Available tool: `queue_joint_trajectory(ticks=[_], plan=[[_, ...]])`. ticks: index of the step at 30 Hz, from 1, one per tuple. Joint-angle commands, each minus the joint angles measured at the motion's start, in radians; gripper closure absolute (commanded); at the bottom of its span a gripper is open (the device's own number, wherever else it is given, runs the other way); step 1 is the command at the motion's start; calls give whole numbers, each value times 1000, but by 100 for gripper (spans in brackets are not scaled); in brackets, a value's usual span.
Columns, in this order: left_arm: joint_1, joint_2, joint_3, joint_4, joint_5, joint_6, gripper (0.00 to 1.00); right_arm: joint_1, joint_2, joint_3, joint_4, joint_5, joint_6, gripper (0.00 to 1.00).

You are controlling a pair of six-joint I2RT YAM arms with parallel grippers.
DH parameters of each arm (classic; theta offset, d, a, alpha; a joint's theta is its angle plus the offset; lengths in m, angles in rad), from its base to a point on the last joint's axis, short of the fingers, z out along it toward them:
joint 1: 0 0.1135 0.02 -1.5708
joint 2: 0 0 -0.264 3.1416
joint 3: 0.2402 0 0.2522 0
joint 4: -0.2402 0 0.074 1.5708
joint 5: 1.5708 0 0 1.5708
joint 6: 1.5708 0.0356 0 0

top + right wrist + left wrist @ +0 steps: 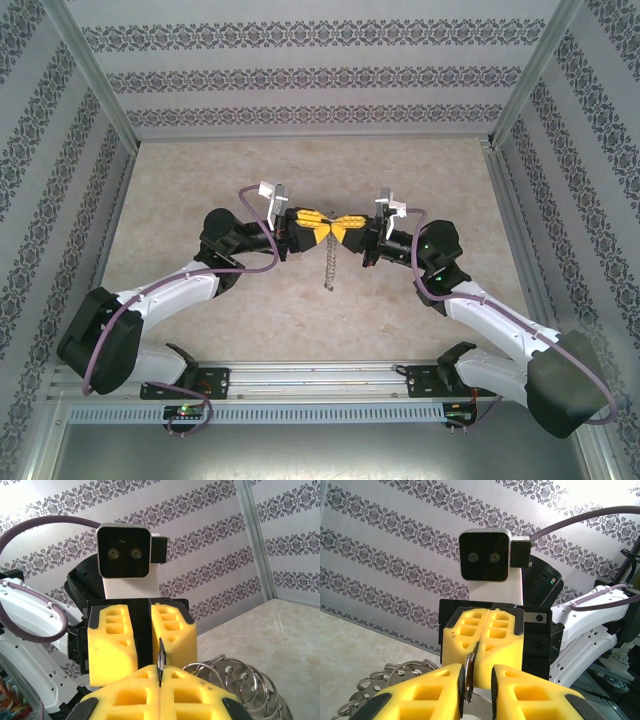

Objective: Put the keys on the keyring

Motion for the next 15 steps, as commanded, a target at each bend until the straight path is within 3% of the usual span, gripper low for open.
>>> queue_joint_trajectory(ticks=[1,15], plan=[[-12,-3,-15,81,19,-14,77,11,-3,20,54,20,-5,100],[-13,-3,-19,103,28,-23,86,9,4,22,54,14,1,100]])
